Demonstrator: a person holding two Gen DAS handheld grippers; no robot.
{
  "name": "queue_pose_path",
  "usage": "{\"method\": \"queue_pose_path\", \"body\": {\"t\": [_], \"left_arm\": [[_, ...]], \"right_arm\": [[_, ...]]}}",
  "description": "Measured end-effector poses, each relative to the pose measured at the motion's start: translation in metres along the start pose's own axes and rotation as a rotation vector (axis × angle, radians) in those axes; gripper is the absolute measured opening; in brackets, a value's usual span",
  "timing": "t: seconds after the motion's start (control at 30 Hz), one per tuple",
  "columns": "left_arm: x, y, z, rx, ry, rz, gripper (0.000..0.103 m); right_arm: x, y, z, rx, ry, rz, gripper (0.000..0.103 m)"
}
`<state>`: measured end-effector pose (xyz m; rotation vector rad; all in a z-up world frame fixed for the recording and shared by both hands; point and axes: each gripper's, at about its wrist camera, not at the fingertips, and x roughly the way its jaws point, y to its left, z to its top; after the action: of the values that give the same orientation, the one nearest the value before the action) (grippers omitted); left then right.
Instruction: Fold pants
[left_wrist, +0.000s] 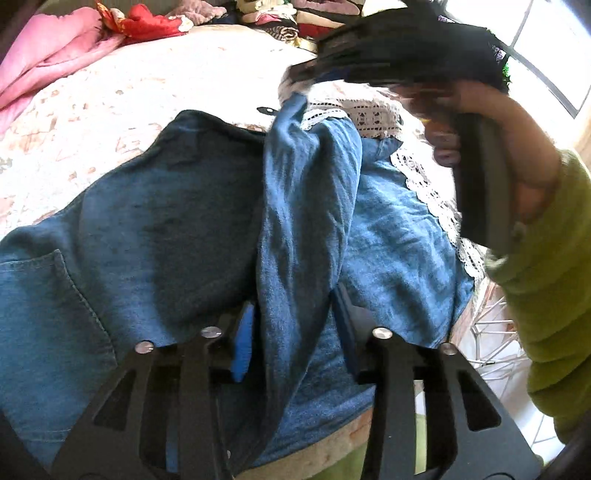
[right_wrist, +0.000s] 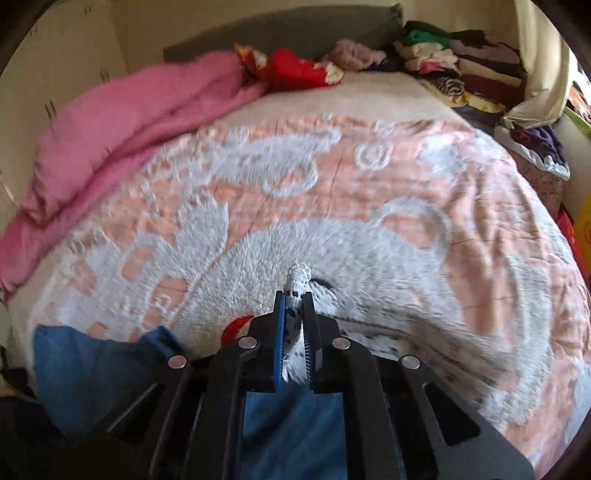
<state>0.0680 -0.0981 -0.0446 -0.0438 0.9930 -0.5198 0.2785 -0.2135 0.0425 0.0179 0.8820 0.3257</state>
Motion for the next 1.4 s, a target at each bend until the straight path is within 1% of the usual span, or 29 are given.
{"method": "queue_pose_path", "body": {"t": [0.13,0.17,0.23,0.27,0.33,0.37,0.43,0.53,0.57,0.67,0.77,0.87,1.0,1.2,1.4], "left_arm": [[-0.005,0.005,0.002,-0.005,-0.027,0.015,0.036],[-0.007,0.006,0.002,-0.002,-0.030,0.022,0.034],[-0.013,0.004,0.002,0.023,-0.044,0.046,0.002],[-0.017,0.003,0.001,0.033,-0.051,0.052,0.000],[-0.026,0.004,0.002,0.056,-0.060,0.047,0.000],[-0.030,0.008,0.006,0.070,-0.066,0.052,0.000],[-0.037,0.003,0.005,0.107,-0.081,0.068,0.000],[-0.042,-0.002,0.001,0.146,-0.078,0.070,0.000],[-0.042,-0.003,-0.003,0.154,-0.075,0.074,0.000],[-0.030,-0.018,-0.009,0.187,-0.054,0.080,0.000],[-0.030,-0.023,-0.018,0.210,-0.035,0.087,0.000],[-0.029,-0.028,-0.022,0.227,-0.015,0.092,0.000],[-0.025,-0.035,-0.028,0.255,0.014,0.101,0.001],[-0.016,-0.041,-0.036,0.281,0.048,0.119,0.005],[-0.006,-0.044,-0.041,0.295,0.081,0.136,0.006]], "right_arm": [[-0.045,-0.014,-0.002,0.042,-0.073,0.022,0.008],[-0.060,-0.019,-0.005,0.058,-0.093,0.029,0.008],[-0.082,-0.027,-0.012,0.080,-0.121,0.033,0.008],[-0.097,-0.032,-0.019,0.093,-0.137,0.030,0.008],[-0.116,-0.042,-0.031,0.123,-0.151,0.040,0.008],[-0.126,-0.047,-0.040,0.140,-0.154,0.039,0.008],[-0.140,-0.055,-0.057,0.156,-0.151,0.033,0.008],[-0.156,-0.067,-0.088,0.190,-0.121,0.017,0.008],[-0.160,-0.073,-0.100,0.205,-0.098,0.015,0.008],[-0.164,-0.082,-0.128,0.247,-0.057,0.014,0.008],[-0.163,-0.088,-0.158,0.284,-0.002,0.009,0.008],[-0.162,-0.093,-0.179,0.323,0.029,0.011,0.008],[-0.161,-0.099,-0.198,0.348,0.063,0.005,0.008],[-0.156,-0.107,-0.210,0.361,0.083,-0.006,0.008],[-0.144,-0.110,-0.222,0.346,0.149,-0.037,0.010]]}}
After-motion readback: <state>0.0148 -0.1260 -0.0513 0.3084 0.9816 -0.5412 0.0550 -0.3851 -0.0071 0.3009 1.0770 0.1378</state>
